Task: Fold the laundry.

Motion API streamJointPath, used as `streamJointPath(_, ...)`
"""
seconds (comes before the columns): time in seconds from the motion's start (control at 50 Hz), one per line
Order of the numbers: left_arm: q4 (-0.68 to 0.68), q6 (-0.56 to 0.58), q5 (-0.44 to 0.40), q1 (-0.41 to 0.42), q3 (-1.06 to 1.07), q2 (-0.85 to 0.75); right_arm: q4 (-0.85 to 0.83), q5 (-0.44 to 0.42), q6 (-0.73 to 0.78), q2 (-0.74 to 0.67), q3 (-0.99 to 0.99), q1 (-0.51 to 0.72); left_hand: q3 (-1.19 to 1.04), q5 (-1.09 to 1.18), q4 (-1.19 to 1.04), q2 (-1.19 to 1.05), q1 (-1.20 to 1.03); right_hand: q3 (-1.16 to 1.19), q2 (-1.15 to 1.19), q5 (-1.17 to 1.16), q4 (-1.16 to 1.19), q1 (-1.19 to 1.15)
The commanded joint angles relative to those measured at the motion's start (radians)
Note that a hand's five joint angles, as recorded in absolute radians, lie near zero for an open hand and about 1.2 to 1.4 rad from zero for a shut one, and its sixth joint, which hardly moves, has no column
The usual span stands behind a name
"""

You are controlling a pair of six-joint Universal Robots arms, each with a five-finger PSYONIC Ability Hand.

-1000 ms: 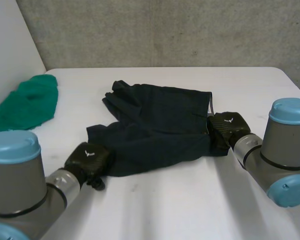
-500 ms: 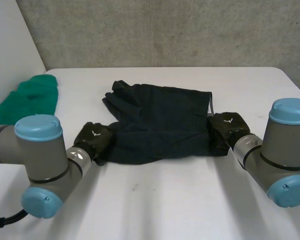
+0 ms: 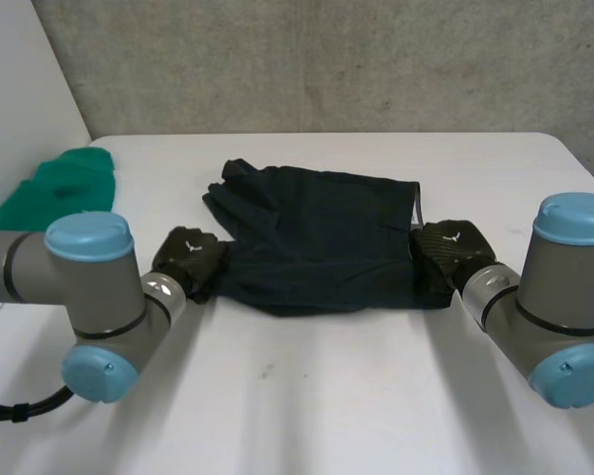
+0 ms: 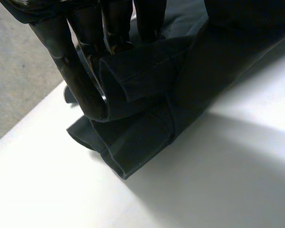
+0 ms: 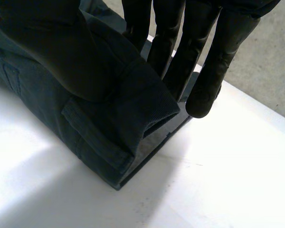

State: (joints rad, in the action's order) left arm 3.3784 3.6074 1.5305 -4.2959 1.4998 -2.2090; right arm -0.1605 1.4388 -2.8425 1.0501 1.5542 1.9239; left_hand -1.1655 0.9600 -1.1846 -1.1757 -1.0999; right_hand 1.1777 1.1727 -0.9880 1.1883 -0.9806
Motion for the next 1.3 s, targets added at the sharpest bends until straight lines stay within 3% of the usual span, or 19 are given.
streamJointPath(0.02, -0.036, -0.009, -0.001, -0.004, 0.045, 0.17, 0.051, 0.002, 0.156, 0.034, -0.014, 0.003, -0.231, 0.262, -0.212, -0.221, -0.296, 0.219, 0.224, -0.234, 0.208, -0.416)
streamJointPath(0.18, -0.169, -0.01, -0.006, -0.005, 0.062, 0.571, 0.211, 0.005, 0.33, 0.33, -0.129, -0.005, -0.231, 0.262, -0.212, -0.221, -0.296, 0.219, 0.224, -0.234, 0.208, -0.416)
streamJointPath(0.32, -0.281, -0.015, -0.009, -0.018, 0.042, 0.755, 0.373, 0.0, 0.333, 0.452, -0.287, 0.0, -0.231, 0.262, -0.212, -0.221, -0.296, 0.219, 0.224, -0.234, 0.208, -0.416)
streamJointPath(0.44, -0.358, -0.029, -0.009, -0.012, 0.063, 0.769, 0.504, -0.005, 0.339, 0.418, -0.342, 0.006, -0.231, 0.262, -0.212, -0.221, -0.296, 0.219, 0.224, -0.234, 0.208, -0.416)
streamJointPath(0.52, -0.36, -0.026, -0.012, -0.022, 0.099, 0.73, 0.542, -0.005, 0.344, 0.322, -0.358, 0.003, -0.231, 0.262, -0.212, -0.221, -0.296, 0.219, 0.224, -0.234, 0.208, -0.416)
streamJointPath(0.66, -0.324, -0.009, -0.004, -0.024, 0.005, 0.425, 0.541, 0.003, 0.339, 0.154, -0.407, 0.006, -0.231, 0.262, -0.212, -0.221, -0.296, 0.219, 0.224, -0.234, 0.208, -0.416)
streamJointPath(0.76, -0.286, 0.023, -0.004, -0.033, -0.163, 0.244, 0.461, 0.017, 0.307, 0.035, -0.499, 0.009, -0.231, 0.262, -0.212, -0.221, -0.296, 0.219, 0.224, -0.234, 0.208, -0.416)
streamJointPath(0.84, -0.142, 0.063, -0.004, -0.041, -0.324, 0.17, 0.3, 0.067, 0.25, -0.042, -0.626, 0.023, -0.231, 0.262, -0.212, -0.221, -0.296, 0.219, 0.224, -0.234, 0.208, -0.416)
streamJointPath(0.92, 0.125, 0.083, -0.004, -0.041, -0.433, 0.172, 0.107, 0.097, 0.215, -0.088, -0.782, 0.05, -0.231, 0.262, -0.212, -0.221, -0.296, 0.219, 0.224, -0.234, 0.208, -0.416)
streamJointPath(0.94, 0.265, 0.082, 0.003, -0.041, -0.456, 0.182, 0.014, 0.098, 0.21, -0.096, -0.833, 0.058, -0.231, 0.262, -0.212, -0.221, -0.296, 0.219, 0.224, -0.234, 0.208, -0.416)
streamJointPath(1.02, 0.499, 0.068, 0.011, -0.036, -0.463, 0.247, -0.218, 0.106, 0.201, -0.088, -0.893, 0.058, -0.231, 0.262, -0.212, -0.221, -0.296, 0.219, 0.224, -0.234, 0.208, -0.416)
streamJointPath(1.1, 0.498, 0.022, 0.062, -0.03, -0.458, 0.278, -0.309, 0.106, 0.198, -0.07, -0.893, 0.058, -0.231, 0.262, -0.212, -0.221, -0.296, 0.219, 0.224, -0.234, 0.208, -0.416)
streamJointPath(1.3, 0.338, -0.035, 0.086, -0.073, -0.227, 0.293, -0.17, 0.08, 0.201, -0.078, -0.729, 0.064, -0.231, 0.262, -0.212, -0.221, -0.296, 0.219, 0.224, -0.234, 0.208, -0.416)
